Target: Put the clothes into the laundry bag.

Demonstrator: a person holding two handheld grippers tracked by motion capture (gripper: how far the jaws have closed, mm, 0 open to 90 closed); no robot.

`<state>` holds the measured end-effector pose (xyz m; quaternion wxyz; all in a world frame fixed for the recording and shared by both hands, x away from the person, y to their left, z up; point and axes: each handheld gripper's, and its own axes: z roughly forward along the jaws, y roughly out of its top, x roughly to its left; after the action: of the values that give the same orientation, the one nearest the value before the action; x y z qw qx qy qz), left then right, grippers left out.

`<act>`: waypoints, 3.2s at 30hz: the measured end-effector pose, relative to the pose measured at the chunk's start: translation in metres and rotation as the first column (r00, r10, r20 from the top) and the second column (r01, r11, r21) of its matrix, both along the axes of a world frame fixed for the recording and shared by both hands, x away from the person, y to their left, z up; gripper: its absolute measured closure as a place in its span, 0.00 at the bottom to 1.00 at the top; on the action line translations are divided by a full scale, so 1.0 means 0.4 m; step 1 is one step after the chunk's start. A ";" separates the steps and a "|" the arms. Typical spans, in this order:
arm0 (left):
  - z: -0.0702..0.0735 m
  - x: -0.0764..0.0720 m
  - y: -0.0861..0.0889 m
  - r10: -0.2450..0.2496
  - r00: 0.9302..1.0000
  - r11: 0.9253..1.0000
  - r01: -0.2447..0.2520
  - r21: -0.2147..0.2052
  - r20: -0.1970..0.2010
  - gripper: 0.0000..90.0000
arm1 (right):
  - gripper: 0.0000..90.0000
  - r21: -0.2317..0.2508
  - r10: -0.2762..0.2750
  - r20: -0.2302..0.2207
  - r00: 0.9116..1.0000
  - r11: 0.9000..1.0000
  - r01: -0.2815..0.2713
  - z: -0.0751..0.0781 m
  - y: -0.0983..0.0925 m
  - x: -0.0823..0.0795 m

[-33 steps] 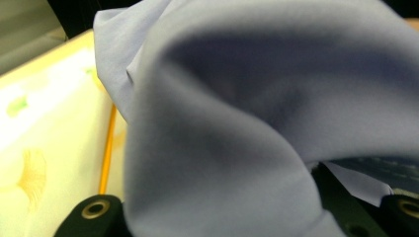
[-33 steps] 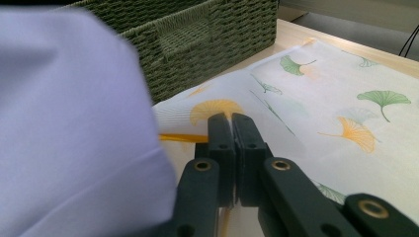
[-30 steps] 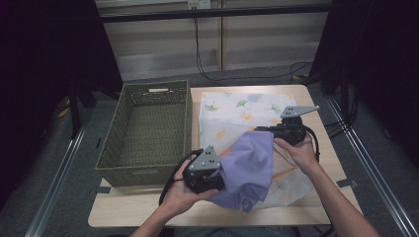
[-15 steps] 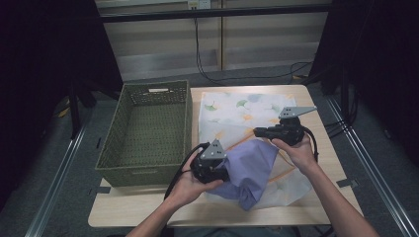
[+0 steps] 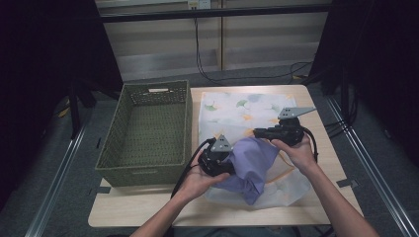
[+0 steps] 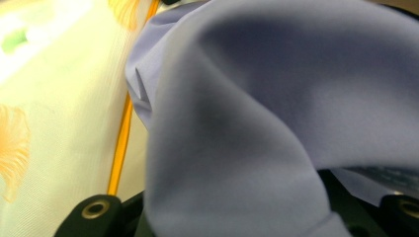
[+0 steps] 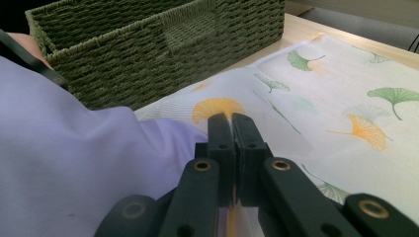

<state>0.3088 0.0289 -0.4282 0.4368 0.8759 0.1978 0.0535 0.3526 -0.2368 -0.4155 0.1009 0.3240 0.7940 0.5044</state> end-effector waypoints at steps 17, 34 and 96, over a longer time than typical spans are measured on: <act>-0.014 0.027 -0.061 -0.003 1.000 1.000 0.003 0.009 0.002 0.80 | 0.98 0.005 0.007 0.004 1.000 1.000 -0.007 0.002 0.004 -0.004; -0.098 0.034 -0.071 -0.011 1.000 0.995 0.013 0.098 -0.020 0.78 | 0.98 -0.003 0.021 -0.005 1.000 1.000 -0.021 -0.010 0.006 -0.009; 0.028 -0.096 0.089 -0.014 0.999 0.992 0.019 -0.121 0.045 0.30 | 0.98 -0.012 0.014 -0.011 1.000 1.000 -0.015 -0.015 0.006 -0.010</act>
<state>0.2703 0.0646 -0.4169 0.4939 0.8480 0.1837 0.0572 0.3487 -0.2342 -0.4215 0.0950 0.3203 0.7998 0.4987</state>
